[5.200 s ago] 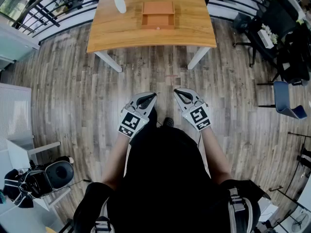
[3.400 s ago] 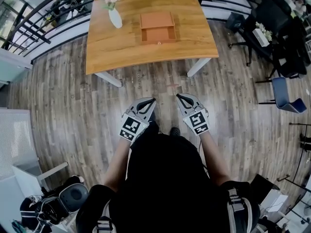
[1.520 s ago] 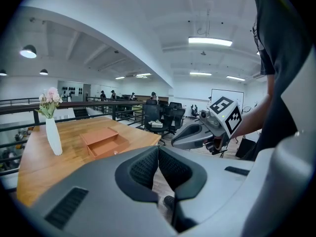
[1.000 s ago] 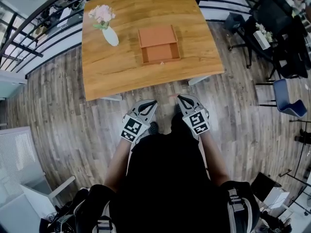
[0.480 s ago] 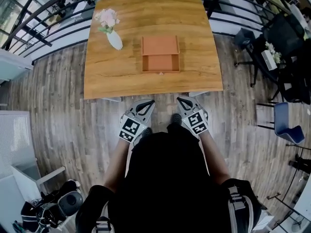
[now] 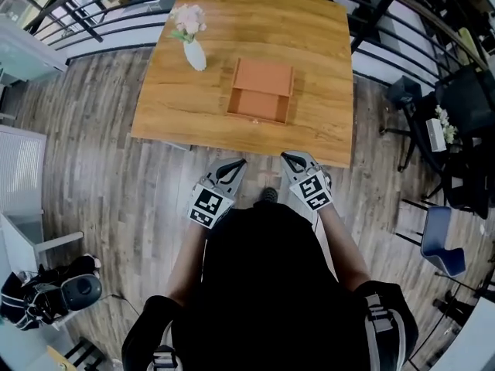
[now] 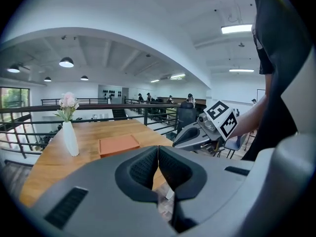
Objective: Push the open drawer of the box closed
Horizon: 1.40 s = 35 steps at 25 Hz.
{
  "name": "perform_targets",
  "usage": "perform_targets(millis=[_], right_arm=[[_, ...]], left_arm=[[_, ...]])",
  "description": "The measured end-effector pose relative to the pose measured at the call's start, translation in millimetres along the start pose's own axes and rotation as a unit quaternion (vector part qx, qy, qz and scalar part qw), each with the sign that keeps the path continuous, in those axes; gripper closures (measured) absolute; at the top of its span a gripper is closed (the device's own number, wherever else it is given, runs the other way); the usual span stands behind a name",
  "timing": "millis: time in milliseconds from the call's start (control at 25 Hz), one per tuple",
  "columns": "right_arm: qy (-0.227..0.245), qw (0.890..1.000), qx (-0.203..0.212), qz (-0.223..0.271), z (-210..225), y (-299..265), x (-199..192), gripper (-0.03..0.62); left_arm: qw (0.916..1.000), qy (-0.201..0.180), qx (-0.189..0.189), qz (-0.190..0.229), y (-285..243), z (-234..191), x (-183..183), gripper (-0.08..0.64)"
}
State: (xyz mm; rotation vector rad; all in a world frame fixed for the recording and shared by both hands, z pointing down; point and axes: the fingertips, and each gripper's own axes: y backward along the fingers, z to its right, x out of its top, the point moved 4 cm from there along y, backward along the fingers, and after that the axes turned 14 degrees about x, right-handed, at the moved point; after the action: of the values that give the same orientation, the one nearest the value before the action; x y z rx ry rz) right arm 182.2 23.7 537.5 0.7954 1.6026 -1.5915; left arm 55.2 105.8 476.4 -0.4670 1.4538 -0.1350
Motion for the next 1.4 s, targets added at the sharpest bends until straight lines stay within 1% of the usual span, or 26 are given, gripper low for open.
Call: perform_targets(millis=[160, 280, 400, 520, 680, 800, 920, 1080, 1200, 1400], right_arm=[[0.009, 1.0, 0.026, -0.004, 9, -2, 1, 0.577], [0.012, 0.999, 0.038, 0.002, 14, -4, -2, 0.575], [0.007, 0.999, 0.041, 0.003, 19, -5, -2, 0.575], [-0.003, 0.999, 0.038, -0.002, 25, -9, -7, 0.577], [-0.018, 1.0, 0.022, -0.01, 35, -16, -10, 0.577], [-0.032, 0.999, 0.005, -0.013, 47, -27, -10, 0.577], [-0.049, 0.998, -0.024, -0.016, 62, -39, -5, 0.575], [-0.068, 0.996, -0.054, -0.028, 75, -62, 11, 0.577], [-0.072, 0.994, -0.076, -0.036, 83, -82, 26, 0.575], [-0.081, 0.991, -0.098, -0.043, 85, -114, 48, 0.575]], left_arm=[[0.9994, 0.021, 0.026, 0.0, -2, 2, 3, 0.535], [0.9986, 0.034, 0.04, -0.004, -6, 3, 2, 0.535], [0.998, 0.047, 0.042, -0.004, -12, 2, 5, 0.536], [0.9983, 0.046, 0.034, -0.004, -20, -1, 7, 0.535], [0.9987, 0.048, 0.014, -0.005, -35, -15, 6, 0.535], [0.9992, 0.039, -0.007, -0.008, -49, -33, 8, 0.536], [0.9991, 0.031, -0.028, -0.001, -64, -57, 13, 0.536], [0.9971, 0.035, -0.068, 0.001, -84, -99, 17, 0.537], [0.9953, 0.028, -0.092, 0.012, -100, -131, 28, 0.536], [0.9914, 0.016, -0.128, 0.021, -114, -165, 34, 0.535]])
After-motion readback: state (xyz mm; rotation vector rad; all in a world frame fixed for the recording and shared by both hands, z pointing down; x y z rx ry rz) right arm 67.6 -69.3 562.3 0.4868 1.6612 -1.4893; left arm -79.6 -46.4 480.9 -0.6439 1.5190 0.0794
